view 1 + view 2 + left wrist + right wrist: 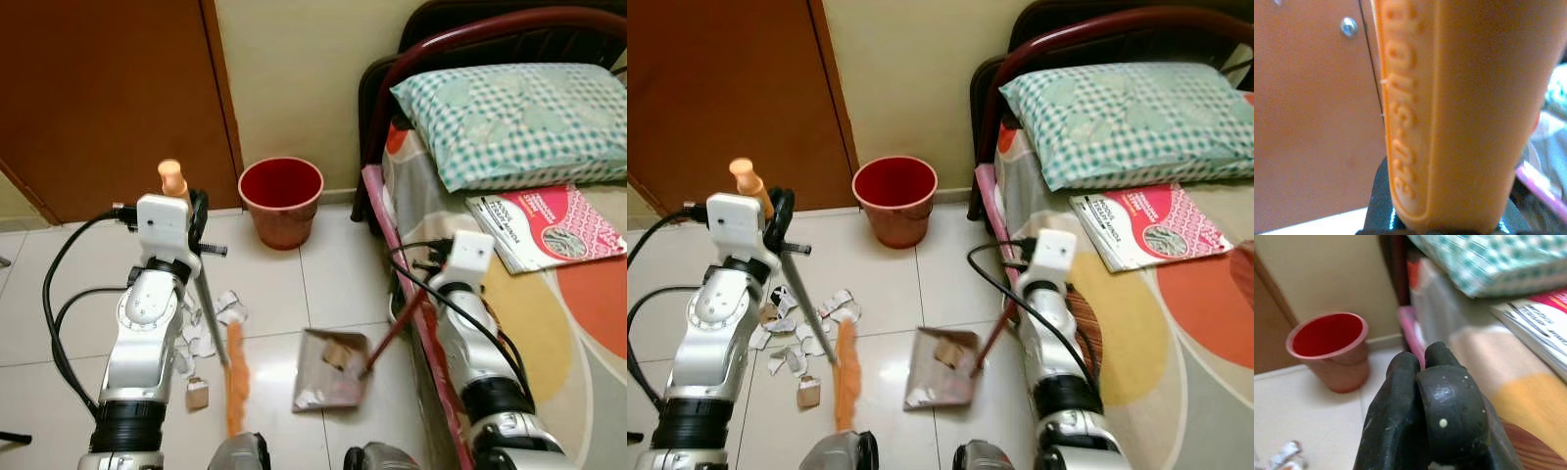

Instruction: Sweep floor

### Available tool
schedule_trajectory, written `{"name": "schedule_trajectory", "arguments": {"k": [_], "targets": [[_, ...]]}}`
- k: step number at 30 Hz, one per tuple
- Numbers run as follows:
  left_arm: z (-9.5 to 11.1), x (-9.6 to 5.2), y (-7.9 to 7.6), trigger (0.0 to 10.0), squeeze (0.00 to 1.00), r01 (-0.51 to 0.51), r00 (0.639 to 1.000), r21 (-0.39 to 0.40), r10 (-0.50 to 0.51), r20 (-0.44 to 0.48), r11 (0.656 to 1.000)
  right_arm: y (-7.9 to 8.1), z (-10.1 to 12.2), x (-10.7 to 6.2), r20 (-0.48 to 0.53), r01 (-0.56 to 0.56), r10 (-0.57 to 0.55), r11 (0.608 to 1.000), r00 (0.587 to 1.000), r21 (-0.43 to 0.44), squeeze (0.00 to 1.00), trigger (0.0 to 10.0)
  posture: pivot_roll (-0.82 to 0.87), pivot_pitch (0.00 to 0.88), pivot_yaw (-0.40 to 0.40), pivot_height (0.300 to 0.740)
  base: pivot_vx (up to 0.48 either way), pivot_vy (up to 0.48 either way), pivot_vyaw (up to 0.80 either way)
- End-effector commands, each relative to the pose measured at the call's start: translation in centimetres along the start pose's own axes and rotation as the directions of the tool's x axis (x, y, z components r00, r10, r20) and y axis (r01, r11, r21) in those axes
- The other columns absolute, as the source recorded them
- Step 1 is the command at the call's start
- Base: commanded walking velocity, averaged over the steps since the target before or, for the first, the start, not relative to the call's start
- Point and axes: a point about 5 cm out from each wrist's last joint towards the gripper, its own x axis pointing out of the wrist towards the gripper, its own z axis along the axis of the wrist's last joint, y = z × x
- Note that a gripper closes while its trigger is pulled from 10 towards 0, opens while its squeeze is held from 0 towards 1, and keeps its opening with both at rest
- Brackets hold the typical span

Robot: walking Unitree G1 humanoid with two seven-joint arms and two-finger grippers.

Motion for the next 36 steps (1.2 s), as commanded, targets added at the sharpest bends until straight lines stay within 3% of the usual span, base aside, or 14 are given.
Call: {"name": "schedule_trajectory", "arguments": {"k": [1,4,7,13,22,30,36], "targets": [[3.0,0.8,-0.5,10.0,0.0,0.002,0.992,-0.055,0.005,0.126,0.998,1.6,1.5,0.6,0.058,-0.052,0.052,0.999,0.997,-0.002,0.0,10.0,0.03,0.025,-0.029,0.74,0.0,0.0,0.0],[3.8,1.1,-1.6,10.0,0.0,0.008,0.99,-0.144,0.012,0.14,0.99,2.8,1.7,0.8,0.058,-0.075,0.075,0.997,0.995,0.003,0.0,10.0,0.03,0.026,-0.034,0.74,0.0,0.0,0.0],[4.0,1.2,-2.5,10.0,0.0,0.015,0.99,-0.188,0.011,0.141,0.982,3.0,1.6,0.8,0.058,-0.076,0.075,0.997,0.995,0.003,0.0,10.0,0.03,0.026,-0.036,0.74,0.0,0.0,0.0],[3.3,1.1,-3.4,10.0,0.0,0.025,0.994,-0.205,-0.001,0.114,0.979,2.1,1.4,0.8,0.051,-0.044,0.043,0.999,0.998,0.018,0.0,10.0,0.02,0.029,-0.032,0.74,0.0,0.0,0.0],[1.0,0.3,-2.0,10.0,0.0,-0.001,0.998,-0.081,0.006,0.059,0.997,0.2,1.9,1.1,0.058,0.013,-0.015,1.0,0.998,0.024,0.0,10.0,0.01,0.037,-0.033,0.74,0.0,0.0,0.0],[-0.5,-0.5,-0.7,10.0,0.0,-0.023,1.0,-0.016,0.023,0.015,1.0,-0.4,2.2,1.2,0.062,0.028,-0.029,0.999,0.998,0.019,0.0,10.0,0.01,0.043,-0.038,0.74,0.0,0.0,0.0],[-1.7,-1.5,-0.7,10.0,0.0,0.003,1.0,0.024,-0.003,-0.017,1.0,-1.3,2.0,0.7,0.058,0.027,-0.028,0.999,0.998,0.027,0.0,10.0,0.01,0.043,-0.038,0.74,0.0,0.0,0.0]]}}
